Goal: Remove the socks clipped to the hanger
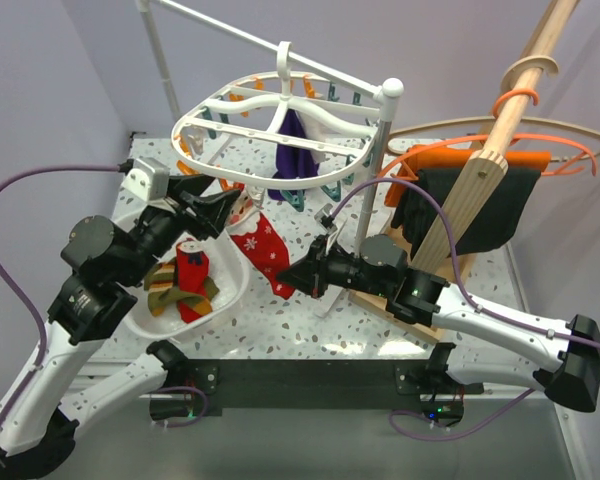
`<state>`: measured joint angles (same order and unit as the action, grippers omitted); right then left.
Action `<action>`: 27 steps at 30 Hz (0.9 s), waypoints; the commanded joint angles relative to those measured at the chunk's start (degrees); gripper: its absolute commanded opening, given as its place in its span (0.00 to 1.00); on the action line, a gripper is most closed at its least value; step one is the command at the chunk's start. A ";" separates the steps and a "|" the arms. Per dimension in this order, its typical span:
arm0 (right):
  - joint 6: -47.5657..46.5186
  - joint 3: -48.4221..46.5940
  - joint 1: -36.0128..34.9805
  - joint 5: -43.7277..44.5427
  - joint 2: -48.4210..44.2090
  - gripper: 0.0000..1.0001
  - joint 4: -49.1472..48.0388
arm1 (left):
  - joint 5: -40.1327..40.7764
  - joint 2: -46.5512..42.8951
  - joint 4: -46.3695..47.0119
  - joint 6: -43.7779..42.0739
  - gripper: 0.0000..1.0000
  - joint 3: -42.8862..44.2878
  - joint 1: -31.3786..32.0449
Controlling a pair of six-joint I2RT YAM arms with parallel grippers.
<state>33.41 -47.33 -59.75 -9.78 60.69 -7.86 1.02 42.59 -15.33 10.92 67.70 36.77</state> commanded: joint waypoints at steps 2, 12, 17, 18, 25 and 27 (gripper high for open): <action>-0.19 -1.27 -0.11 1.17 -1.89 0.00 -2.16 | -2.33 0.30 3.82 -1.34 0.59 0.94 -0.21; -0.45 -1.18 -0.02 1.43 -2.15 0.00 -1.72 | -2.25 1.53 5.31 -1.51 0.58 0.94 -0.21; -0.45 -0.92 -0.11 1.61 -2.24 0.00 -1.46 | -2.51 1.80 6.72 -1.25 0.50 0.33 -0.21; -0.36 -0.83 -0.02 1.61 -2.33 0.00 -1.37 | -2.68 1.88 6.98 -1.08 0.47 0.24 -0.21; -0.27 -0.39 -0.02 2.31 -2.50 0.00 -0.93 | -3.04 1.53 7.42 -1.51 0.16 0.24 -0.21; -0.19 -0.48 -0.02 2.92 -2.15 0.00 -0.32 | -3.04 1.45 7.25 -1.69 0.10 0.24 -0.21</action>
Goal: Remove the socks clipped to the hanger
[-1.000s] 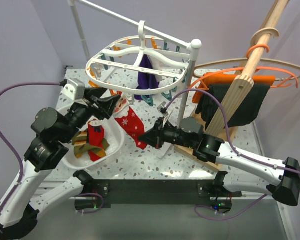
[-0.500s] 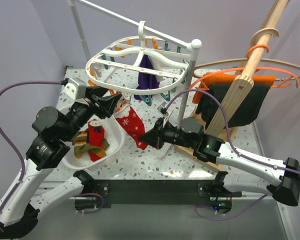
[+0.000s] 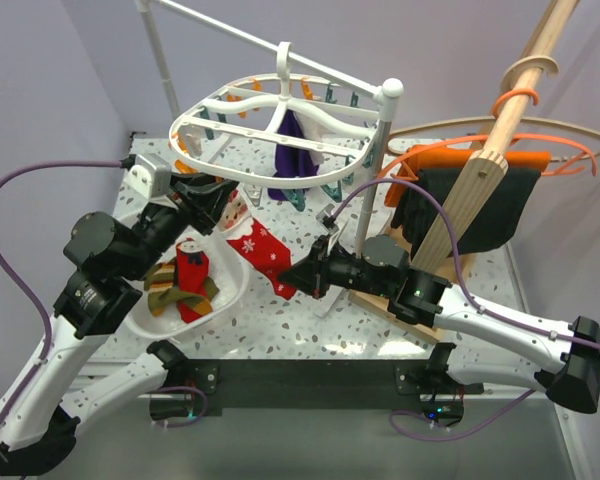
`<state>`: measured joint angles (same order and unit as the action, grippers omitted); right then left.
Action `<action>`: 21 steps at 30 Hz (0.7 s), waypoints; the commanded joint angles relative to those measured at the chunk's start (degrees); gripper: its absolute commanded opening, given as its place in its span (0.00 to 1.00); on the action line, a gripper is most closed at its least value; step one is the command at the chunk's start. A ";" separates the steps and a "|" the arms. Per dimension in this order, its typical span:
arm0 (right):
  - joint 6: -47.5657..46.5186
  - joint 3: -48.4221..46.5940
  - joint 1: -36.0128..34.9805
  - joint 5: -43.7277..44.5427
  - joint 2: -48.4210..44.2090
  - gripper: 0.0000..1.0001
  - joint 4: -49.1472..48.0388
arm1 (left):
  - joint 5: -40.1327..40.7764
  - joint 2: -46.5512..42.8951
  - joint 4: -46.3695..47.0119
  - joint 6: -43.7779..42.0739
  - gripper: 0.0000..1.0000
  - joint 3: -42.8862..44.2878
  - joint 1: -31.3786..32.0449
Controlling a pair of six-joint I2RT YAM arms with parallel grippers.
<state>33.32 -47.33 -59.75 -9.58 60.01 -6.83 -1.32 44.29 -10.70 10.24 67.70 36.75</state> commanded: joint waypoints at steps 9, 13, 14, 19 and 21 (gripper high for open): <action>0.34 -0.83 -0.02 3.43 -0.33 0.00 -0.20 | -0.52 -0.79 0.42 0.22 0.54 -0.73 -0.28; 0.43 -0.92 -0.02 6.06 -0.68 0.00 1.72 | -2.01 -2.10 -0.02 1.89 0.80 -3.45 -0.28; 0.52 -0.92 -0.02 6.94 -0.77 0.00 2.17 | -2.71 -2.89 -0.11 2.24 0.80 -4.76 -0.28; 0.52 -0.75 -0.02 8.97 -1.56 0.00 3.84 | -4.03 -6.76 -1.16 3.38 0.75 -8.81 -0.28; 0.60 -0.74 -0.02 9.23 -1.65 0.00 4.02 | -4.83 -9.04 -2.04 3.47 0.73 -10.74 -0.28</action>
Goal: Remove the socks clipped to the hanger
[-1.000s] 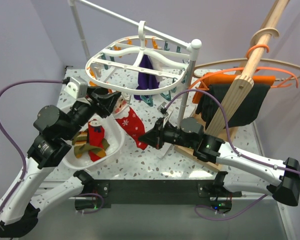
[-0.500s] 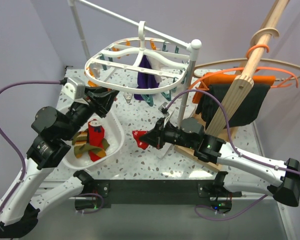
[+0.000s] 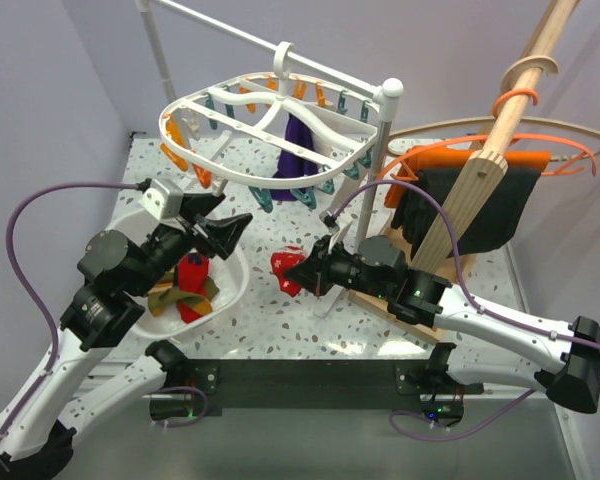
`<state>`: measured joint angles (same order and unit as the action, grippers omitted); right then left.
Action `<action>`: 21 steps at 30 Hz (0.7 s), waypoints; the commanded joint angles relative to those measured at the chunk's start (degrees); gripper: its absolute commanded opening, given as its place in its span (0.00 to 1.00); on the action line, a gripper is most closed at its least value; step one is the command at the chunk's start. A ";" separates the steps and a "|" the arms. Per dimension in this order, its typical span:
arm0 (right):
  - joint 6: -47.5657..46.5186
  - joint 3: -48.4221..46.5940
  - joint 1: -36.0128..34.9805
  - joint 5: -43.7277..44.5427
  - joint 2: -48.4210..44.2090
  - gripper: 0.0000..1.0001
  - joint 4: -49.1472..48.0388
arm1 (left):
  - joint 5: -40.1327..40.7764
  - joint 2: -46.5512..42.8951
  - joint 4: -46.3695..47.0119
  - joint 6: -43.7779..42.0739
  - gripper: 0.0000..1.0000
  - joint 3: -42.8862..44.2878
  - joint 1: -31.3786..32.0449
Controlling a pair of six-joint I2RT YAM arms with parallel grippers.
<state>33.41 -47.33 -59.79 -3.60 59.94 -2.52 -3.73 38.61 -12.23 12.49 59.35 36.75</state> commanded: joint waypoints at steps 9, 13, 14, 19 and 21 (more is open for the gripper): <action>1.22 -2.32 0.02 1.23 -1.06 0.00 0.94 | -9.71 -10.04 0.26 2.89 0.85 -14.43 -0.19; 1.75 -3.12 0.02 -0.62 -1.67 0.00 1.56 | -21.28 -8.91 5.27 3.68 0.86 -20.93 -0.19; 1.83 -3.03 0.02 -1.67 -1.85 0.00 1.47 | -23.32 -8.47 6.42 3.68 0.86 -21.47 -0.28; 0.52 -2.94 0.02 -6.50 -2.55 0.00 0.85 | -32.38 -4.96 11.35 4.12 0.85 -22.70 -0.28; -0.09 -3.55 0.02 -8.70 -2.46 0.00 1.73 | -33.53 -4.60 13.72 4.12 0.83 -22.61 -0.19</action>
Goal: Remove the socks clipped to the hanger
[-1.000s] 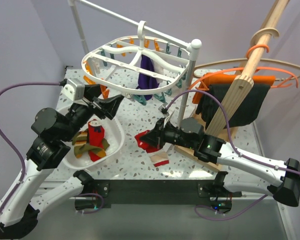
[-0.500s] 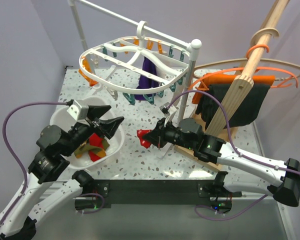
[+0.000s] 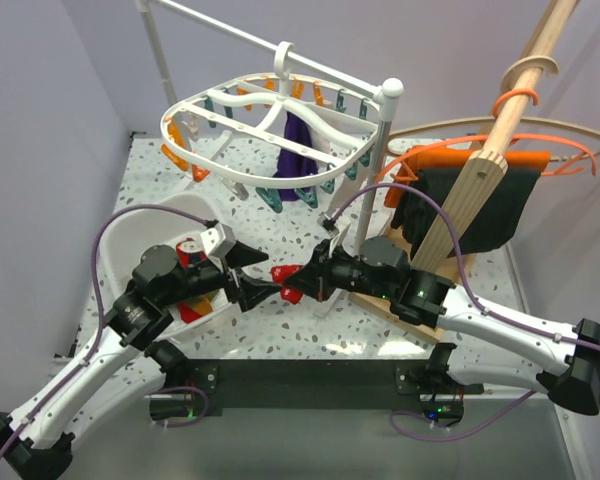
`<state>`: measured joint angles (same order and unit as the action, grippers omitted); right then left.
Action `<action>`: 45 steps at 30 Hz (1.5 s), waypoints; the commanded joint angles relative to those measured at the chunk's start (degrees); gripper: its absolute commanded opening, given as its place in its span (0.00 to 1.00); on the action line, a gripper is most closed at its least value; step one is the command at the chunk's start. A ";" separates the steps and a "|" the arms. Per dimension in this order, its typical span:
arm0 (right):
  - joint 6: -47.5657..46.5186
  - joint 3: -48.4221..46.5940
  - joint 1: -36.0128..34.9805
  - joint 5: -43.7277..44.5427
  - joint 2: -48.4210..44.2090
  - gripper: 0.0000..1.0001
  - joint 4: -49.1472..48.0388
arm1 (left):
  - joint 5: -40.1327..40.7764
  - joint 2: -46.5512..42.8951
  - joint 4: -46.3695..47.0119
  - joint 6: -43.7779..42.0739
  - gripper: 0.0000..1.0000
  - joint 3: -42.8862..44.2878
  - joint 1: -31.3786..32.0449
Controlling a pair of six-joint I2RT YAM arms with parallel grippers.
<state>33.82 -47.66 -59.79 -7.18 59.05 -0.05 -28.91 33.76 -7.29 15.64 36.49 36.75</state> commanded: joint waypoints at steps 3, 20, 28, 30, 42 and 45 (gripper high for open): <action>-1.04 -3.84 0.02 -6.27 -1.30 0.00 -0.12 | -9.94 0.61 9.31 1.15 0.81 0.16 -0.28; -2.45 -3.84 0.02 -7.06 -3.32 0.00 2.08 | -13.90 4.03 8.25 1.85 0.64 0.25 -0.28; -2.89 -3.84 0.02 -6.44 -4.11 0.00 2.34 | -15.13 4.39 7.38 1.59 0.35 0.86 -0.28; -2.89 -3.58 0.02 -6.36 -4.38 0.00 2.34 | -15.65 4.30 7.38 1.41 0.32 1.30 -0.28; -1.57 -2.35 0.02 -6.27 -5.70 0.00 0.32 | -18.12 4.21 8.87 4.05 0.21 0.86 -0.19; -1.22 -2.17 0.02 -6.62 -5.08 0.00 0.32 | -14.89 4.30 8.09 3.96 0.00 2.00 -0.28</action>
<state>31.92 -48.62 -59.79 -13.26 54.76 3.38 -45.60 38.28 -0.97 18.81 36.49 36.75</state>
